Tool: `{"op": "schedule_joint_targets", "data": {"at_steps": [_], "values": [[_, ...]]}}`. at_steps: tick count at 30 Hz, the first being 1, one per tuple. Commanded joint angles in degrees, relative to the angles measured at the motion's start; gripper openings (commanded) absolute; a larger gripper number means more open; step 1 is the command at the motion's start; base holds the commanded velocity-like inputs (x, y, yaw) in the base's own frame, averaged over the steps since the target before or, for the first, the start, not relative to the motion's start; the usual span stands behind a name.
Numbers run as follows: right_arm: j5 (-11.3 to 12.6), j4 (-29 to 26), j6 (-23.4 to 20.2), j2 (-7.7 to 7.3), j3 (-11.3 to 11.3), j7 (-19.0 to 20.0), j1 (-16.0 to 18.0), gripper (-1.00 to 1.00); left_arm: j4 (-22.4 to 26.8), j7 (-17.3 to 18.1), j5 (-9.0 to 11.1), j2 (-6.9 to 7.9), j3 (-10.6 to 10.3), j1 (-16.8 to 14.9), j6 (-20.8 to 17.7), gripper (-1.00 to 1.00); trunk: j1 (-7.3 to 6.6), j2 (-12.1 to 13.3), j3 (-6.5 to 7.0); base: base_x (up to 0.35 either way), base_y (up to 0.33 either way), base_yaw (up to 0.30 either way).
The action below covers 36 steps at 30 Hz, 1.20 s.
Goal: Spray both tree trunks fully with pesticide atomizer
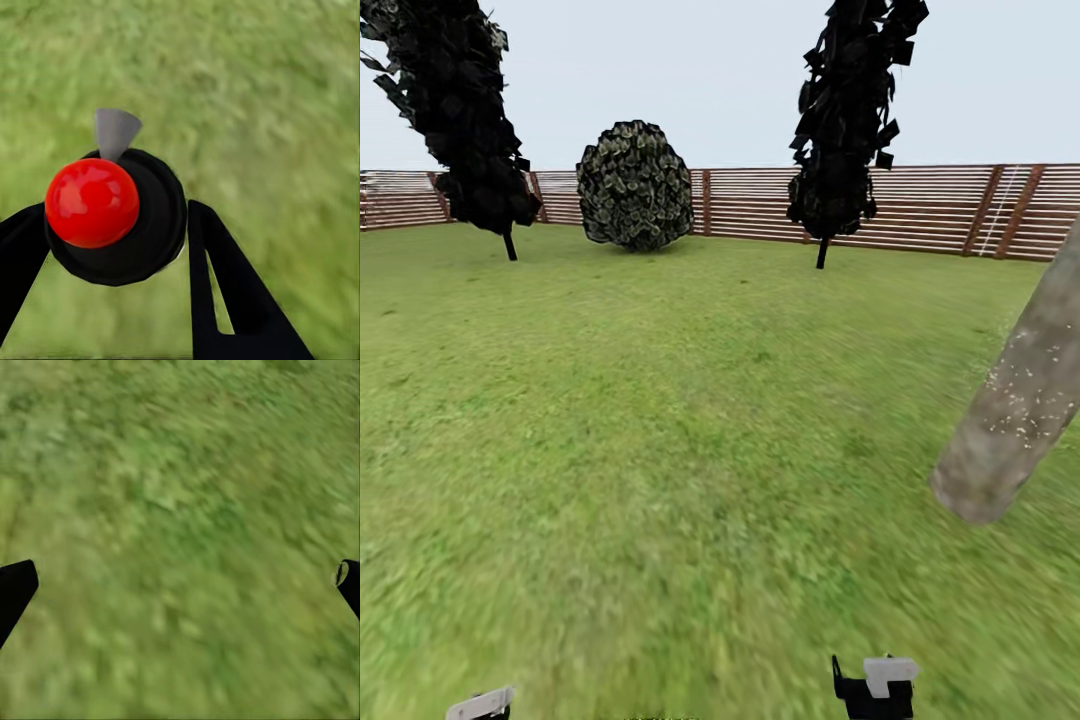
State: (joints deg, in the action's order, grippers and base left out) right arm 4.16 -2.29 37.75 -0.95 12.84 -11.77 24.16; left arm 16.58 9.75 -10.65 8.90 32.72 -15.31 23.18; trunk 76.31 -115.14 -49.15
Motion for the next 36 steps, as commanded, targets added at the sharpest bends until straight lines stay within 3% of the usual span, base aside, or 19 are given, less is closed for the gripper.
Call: {"op": "schedule_joint_targets", "data": {"at_steps": [1,36], "values": [[0.41,0.0,0.13,-0.01,0.51,-0.18,0.01,1.0,-0.06,0.27,-0.51,-0.02,0.5,-0.07,0.24,-1.0,-0.01,-0.02,-0.07,0.0,0.0,0.278],[0.41,0.0,0.13,-0.01,0.51,-0.18,0.01,1.0,-0.06,0.34,-0.78,-0.04,0.5,-0.07,0.21,-1.0,-0.01,-0.02,-1.45,0.0,0.0,0.269]]}}
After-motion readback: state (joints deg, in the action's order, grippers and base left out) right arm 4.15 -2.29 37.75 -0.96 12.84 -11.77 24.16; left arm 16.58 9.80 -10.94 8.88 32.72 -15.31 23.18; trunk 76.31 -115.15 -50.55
